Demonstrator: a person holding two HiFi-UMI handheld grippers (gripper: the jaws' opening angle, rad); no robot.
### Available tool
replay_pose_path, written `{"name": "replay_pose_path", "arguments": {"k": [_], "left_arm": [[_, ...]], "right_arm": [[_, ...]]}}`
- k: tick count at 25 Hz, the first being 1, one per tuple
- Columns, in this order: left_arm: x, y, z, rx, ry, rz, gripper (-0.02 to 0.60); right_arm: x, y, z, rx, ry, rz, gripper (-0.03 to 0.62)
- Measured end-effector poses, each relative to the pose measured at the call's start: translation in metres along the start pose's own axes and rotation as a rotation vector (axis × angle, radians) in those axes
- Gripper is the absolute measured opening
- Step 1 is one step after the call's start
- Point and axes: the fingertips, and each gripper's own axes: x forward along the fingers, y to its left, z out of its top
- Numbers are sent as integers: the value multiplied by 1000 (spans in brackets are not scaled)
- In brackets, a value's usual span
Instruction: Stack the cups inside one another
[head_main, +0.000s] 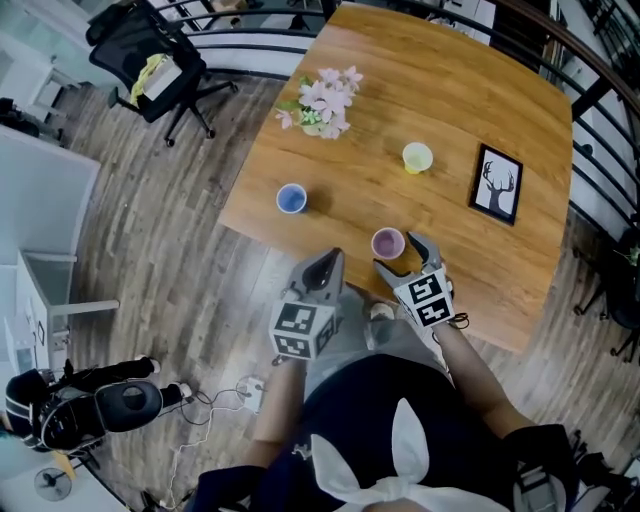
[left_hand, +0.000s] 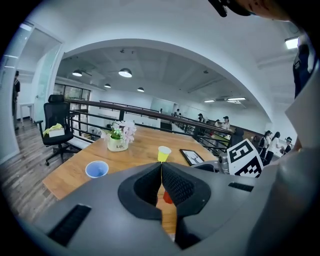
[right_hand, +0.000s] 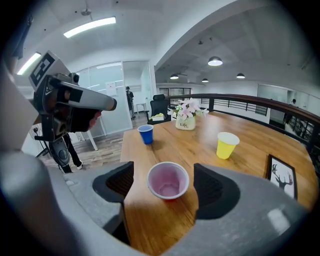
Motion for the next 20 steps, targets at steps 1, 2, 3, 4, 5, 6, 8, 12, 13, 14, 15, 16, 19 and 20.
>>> {"name": "replay_pose_path", "arguments": {"k": [1, 2, 3, 4, 5, 6, 8, 12, 13, 14, 15, 16, 19, 20], "left_arm": [[2, 3, -2, -2, 7, -2, 18], [3, 6, -3, -4, 13, -4, 18], [5, 9, -4, -6, 17, -6, 18], [6, 12, -5, -6, 21, -7, 18], [8, 15, -6, -6, 23, -8, 18], [9, 18, -6, -6, 23, -10, 18], [11, 22, -6, -8, 24, -16, 18], [14, 27, -10, -6, 47, -23, 18], [15, 28, -10, -5, 51, -26, 18], [16, 29, -11, -6, 53, -29, 18], [17, 31, -12, -7, 55, -31, 18], [18, 32, -12, -8, 56, -32, 18], [20, 36, -15, -13, 74, -35, 18], [20, 37, -15, -16, 77, -37, 18]], "right_arm": [[5, -1, -4, -1, 10, -5, 370], [9, -1, -6, -2, 18, -7, 370], [13, -1, -9, -1, 28, -7, 370], [17, -1, -11, 2, 40, -7, 370], [19, -1, -12, 5, 51, -9, 370], [22, -1, -14, 6, 58, -15, 370], [27, -4, -17, 10, 67, -31, 370], [33, -7, -24, 25, 90, -40, 370], [35, -7, -25, 25, 95, -40, 370], [37, -7, -26, 23, 98, -40, 370], [38, -7, -27, 21, 102, -39, 368], [39, -7, -27, 19, 106, -39, 368], [41, -6, -24, 12, 109, -37, 337], [41, -5, -24, 10, 109, -37, 337]]}}
